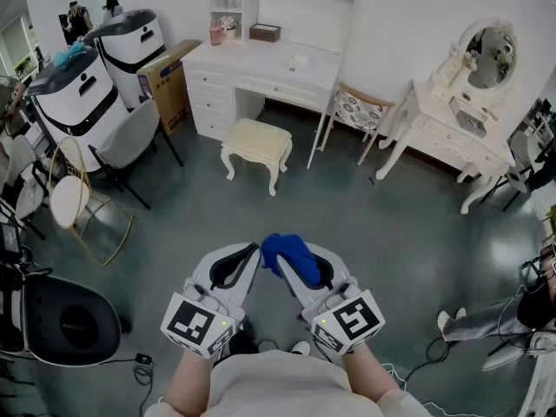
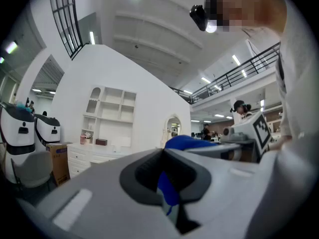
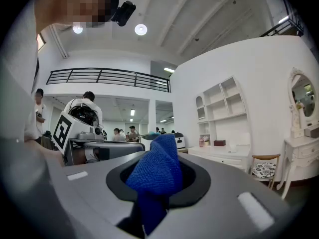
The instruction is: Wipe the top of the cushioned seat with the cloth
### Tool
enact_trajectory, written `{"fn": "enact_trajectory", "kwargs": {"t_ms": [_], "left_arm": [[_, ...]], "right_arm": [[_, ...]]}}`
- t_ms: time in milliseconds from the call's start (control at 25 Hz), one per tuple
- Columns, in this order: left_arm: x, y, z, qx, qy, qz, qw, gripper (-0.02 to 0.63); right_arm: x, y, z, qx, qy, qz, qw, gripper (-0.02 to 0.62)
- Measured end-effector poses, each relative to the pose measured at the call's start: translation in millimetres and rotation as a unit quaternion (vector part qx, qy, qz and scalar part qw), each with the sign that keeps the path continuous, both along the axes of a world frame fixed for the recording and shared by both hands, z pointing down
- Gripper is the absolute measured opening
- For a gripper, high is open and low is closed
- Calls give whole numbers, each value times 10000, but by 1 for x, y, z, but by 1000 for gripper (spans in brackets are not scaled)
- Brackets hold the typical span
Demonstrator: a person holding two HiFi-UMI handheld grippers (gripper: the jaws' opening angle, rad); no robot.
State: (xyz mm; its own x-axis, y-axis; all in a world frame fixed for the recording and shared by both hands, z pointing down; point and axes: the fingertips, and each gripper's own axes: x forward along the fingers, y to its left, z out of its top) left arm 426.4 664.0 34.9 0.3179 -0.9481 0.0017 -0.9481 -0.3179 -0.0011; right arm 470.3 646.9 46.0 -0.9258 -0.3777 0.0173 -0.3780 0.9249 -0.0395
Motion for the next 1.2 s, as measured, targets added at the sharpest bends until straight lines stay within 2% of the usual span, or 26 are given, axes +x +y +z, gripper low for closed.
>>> {"fn": "enact_trajectory", "kwargs": {"t_ms": [600,960,1200], "left_arm": [[-27,-22,5,-90,40,66,9999,-2],[-87,-40,9,-23,102,189,9998,-2],[-129,-54,9,18,-21,465,9989,-2]], "right_arm": [[-27,-20,8,-122,73,76,9999,98],[-78,-36,12,-266,-74,248,9993,98],[-115,-49,16,-413,-253,590,9971,98]]}}
